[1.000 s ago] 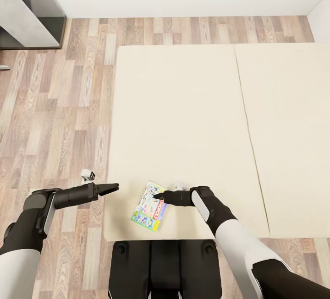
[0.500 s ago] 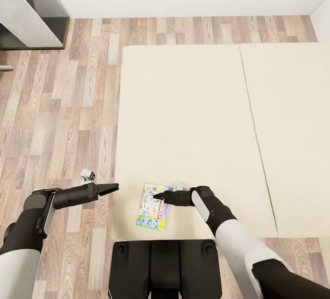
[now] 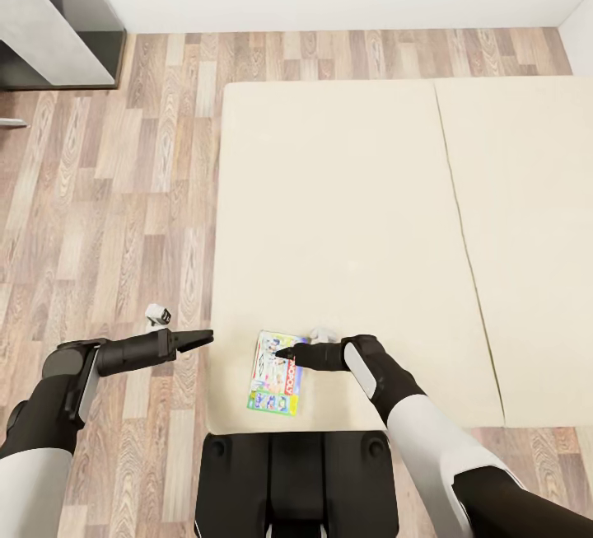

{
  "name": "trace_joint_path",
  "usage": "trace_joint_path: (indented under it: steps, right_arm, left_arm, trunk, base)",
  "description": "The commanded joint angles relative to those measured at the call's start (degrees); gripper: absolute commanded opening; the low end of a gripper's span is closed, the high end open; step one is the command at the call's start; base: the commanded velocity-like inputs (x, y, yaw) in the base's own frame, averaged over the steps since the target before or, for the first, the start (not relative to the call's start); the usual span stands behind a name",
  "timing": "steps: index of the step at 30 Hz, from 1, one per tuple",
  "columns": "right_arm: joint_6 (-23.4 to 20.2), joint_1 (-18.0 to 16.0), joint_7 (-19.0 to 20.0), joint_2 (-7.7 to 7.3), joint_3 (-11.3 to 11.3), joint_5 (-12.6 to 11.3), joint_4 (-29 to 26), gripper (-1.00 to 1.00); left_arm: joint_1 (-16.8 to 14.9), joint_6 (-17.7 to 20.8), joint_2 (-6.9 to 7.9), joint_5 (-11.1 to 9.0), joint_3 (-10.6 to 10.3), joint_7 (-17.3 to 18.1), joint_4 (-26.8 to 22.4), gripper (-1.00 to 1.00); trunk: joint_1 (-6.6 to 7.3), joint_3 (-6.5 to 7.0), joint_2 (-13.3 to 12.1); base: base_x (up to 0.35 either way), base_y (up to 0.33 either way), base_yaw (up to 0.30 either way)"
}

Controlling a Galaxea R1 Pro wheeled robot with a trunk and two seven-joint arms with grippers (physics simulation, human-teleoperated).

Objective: Put all the toys in the child's room - the three board games (two on the bed and one on the table), the two jigsaw puzzles on the table, and the tennis ball on the table - inside the toy box on the table in the child's room.

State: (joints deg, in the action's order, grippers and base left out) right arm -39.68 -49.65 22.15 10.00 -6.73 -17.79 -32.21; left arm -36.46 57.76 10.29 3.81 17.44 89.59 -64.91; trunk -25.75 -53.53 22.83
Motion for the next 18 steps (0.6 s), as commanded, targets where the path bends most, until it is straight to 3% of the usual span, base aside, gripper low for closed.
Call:
trace_joint_path:
  steps: [1,18]
  right_arm:
    - [-0.2,0.0,0.1,0.00,0.0,0.0,0.0,1.00]
    - [-0.2,0.0,0.1,0.00,0.0,0.0,0.0,1.00]
  left_arm:
    - [0.0,0.6,-0.01,0.4,0.1,0.4,0.0,1.00]
    - [0.0,0.6,-0.01,0.4,0.1,0.4,0.0,1.00]
  trunk:
    - [-0.03,-0.06,0.1]
    - [-0.03,-0.06,0.1]
  base:
    - [-0.047,0.095,0.000]
    - [-0.010,0.097,0.000]
